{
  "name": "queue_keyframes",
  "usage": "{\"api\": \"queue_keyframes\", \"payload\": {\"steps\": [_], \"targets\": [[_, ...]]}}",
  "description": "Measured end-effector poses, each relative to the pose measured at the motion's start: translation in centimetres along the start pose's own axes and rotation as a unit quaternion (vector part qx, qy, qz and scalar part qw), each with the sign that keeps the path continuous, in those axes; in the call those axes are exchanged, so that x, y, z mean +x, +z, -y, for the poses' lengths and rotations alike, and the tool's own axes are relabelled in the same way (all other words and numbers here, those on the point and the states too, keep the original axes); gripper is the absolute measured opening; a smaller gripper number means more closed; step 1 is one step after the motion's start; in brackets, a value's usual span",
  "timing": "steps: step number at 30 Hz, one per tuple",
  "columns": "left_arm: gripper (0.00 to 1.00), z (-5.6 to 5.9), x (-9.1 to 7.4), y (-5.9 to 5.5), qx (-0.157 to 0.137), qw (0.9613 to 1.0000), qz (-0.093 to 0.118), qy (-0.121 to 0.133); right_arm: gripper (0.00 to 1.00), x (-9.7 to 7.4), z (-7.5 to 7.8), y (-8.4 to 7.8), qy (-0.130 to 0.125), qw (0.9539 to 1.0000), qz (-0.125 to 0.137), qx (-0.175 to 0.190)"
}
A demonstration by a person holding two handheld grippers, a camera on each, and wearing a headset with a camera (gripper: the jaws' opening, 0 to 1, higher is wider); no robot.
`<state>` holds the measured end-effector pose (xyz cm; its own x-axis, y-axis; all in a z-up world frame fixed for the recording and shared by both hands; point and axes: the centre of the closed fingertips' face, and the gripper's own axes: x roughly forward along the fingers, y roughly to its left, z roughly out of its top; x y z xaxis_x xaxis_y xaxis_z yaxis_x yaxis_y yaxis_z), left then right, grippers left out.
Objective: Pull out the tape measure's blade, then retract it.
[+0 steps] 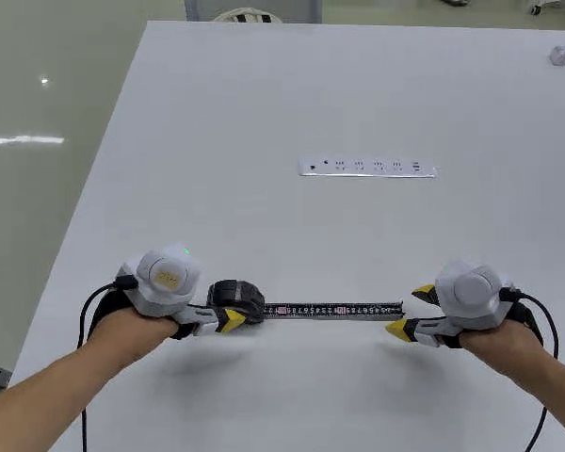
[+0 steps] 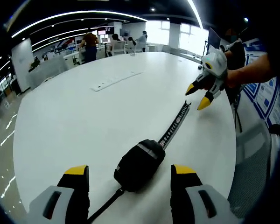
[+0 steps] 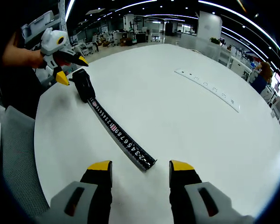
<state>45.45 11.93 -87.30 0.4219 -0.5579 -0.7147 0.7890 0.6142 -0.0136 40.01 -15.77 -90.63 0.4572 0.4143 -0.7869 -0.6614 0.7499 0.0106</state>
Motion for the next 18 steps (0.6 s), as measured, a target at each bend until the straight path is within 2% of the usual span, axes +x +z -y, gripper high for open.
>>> {"api": "queue_keyframes", "payload": {"steps": [8, 18], "targets": [[0.70, 0.0, -0.6, 0.0, -0.035, 0.9992, 0.012, 0.018, 0.55, -0.3, -0.1, 0.1, -0.016, 0.9990, 0.016, 0.039], [0.72, 0.1, -1.9, -0.7, -0.060, 0.9971, 0.019, 0.042, 0.59, -1.3, -0.7, 0.7, -0.038, 0.9956, 0.037, 0.077]]}}
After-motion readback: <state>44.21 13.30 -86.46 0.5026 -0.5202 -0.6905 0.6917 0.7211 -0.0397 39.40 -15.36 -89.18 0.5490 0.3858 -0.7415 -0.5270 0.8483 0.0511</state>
